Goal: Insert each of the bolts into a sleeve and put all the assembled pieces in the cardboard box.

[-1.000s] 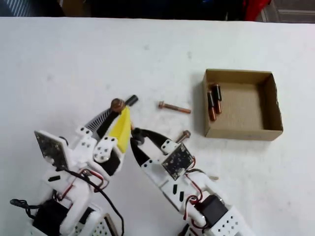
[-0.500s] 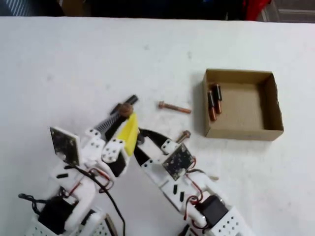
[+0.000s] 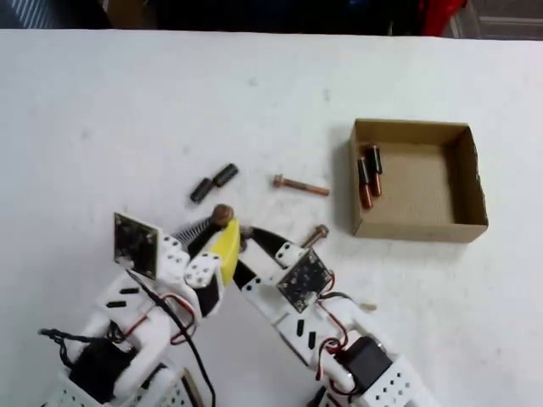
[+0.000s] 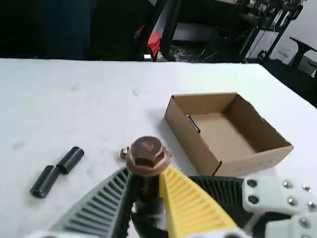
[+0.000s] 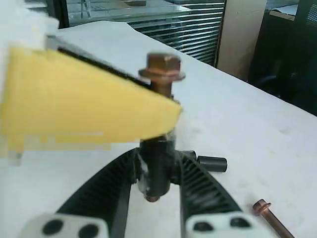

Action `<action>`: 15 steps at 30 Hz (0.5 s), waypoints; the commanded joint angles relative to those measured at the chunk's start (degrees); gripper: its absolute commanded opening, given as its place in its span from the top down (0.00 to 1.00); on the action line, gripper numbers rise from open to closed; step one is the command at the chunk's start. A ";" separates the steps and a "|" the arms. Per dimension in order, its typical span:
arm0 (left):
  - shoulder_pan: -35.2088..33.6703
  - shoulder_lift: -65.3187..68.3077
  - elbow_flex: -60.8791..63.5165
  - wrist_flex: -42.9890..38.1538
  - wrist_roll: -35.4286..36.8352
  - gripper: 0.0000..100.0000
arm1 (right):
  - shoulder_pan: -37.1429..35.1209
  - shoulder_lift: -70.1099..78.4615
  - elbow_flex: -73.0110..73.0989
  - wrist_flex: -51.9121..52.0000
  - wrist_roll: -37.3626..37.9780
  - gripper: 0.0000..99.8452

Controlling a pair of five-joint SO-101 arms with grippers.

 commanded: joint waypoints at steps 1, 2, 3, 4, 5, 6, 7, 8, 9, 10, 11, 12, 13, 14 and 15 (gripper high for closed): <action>3.03 -0.48 2.64 1.67 0.44 0.98 | 0.84 -0.66 -0.79 -1.19 -0.18 0.98; 3.38 -0.48 3.25 1.49 0.44 0.98 | 0.84 -0.66 -0.79 -1.19 -0.18 0.98; 3.47 -0.48 3.69 0.70 0.35 0.98 | 0.84 -0.66 -0.79 -1.19 -0.18 0.98; 3.38 -0.48 3.78 -0.18 0.35 0.98 | 0.84 -0.66 -0.79 -1.19 -0.18 0.98; 3.38 -0.48 3.78 -0.97 0.35 0.98 | 0.84 -0.66 -0.79 -1.19 -0.18 0.98; 3.38 -0.48 3.78 -1.93 0.26 0.98 | 0.84 -0.66 -0.79 -1.10 -0.18 0.98; 3.38 -0.48 3.78 -2.73 -0.70 0.98 | 0.84 -0.66 -0.79 -1.10 -0.18 0.98; 3.38 -0.48 3.78 -3.08 -2.81 0.97 | 0.84 -0.66 -0.79 -1.10 -0.18 0.98; 3.38 -0.48 3.78 -3.16 -5.27 0.95 | 0.84 -0.66 -0.79 -1.10 -0.18 0.98; 3.38 -0.48 3.78 -3.08 -7.47 0.93 | 0.84 -0.66 -0.79 -1.10 -0.18 0.98; 3.38 -0.48 3.78 -2.90 -9.05 0.89 | 0.84 -0.66 -0.79 -1.10 -0.18 0.98; 3.38 -0.48 3.78 -2.81 -9.32 0.86 | 0.84 -0.66 -0.79 -1.10 -0.18 0.98; 3.38 -0.48 3.78 -2.81 -8.88 0.82 | 0.84 -0.66 -0.79 -1.10 -0.18 0.98; 3.38 -0.48 3.78 -2.81 -8.18 0.79 | 0.84 -0.66 -0.79 -1.10 -0.18 0.98; 3.38 -0.48 3.78 -2.81 -7.74 0.76 | 0.84 -0.66 -0.79 -1.10 -0.18 0.98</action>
